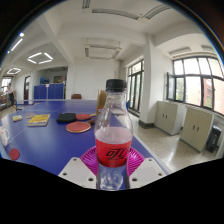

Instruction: Pour water

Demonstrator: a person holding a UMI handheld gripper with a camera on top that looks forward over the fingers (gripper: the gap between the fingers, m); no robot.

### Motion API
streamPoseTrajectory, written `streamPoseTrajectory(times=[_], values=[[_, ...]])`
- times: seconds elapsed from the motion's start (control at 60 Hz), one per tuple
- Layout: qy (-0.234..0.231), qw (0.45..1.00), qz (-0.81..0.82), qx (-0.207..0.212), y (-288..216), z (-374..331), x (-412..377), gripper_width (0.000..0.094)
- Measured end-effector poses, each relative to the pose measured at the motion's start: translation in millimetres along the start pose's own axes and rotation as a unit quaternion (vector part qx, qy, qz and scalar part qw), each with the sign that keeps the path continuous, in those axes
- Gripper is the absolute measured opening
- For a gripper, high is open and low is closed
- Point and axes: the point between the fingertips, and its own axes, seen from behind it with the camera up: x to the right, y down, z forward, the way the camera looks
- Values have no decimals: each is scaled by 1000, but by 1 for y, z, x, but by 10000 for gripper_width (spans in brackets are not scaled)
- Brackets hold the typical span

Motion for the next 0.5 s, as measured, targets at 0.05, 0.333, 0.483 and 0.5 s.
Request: streamPoseTrajectory(times=[0.05, 0.333, 0.483, 0.5], values=[[9, 1000, -10, -7, 1, -4, 1, 318], [127, 984, -119, 23, -96, -53, 5, 318], [206, 954, -213, 41, -173, -91, -34, 318], [214, 949, -229, 44, -182, -95, -41, 318]])
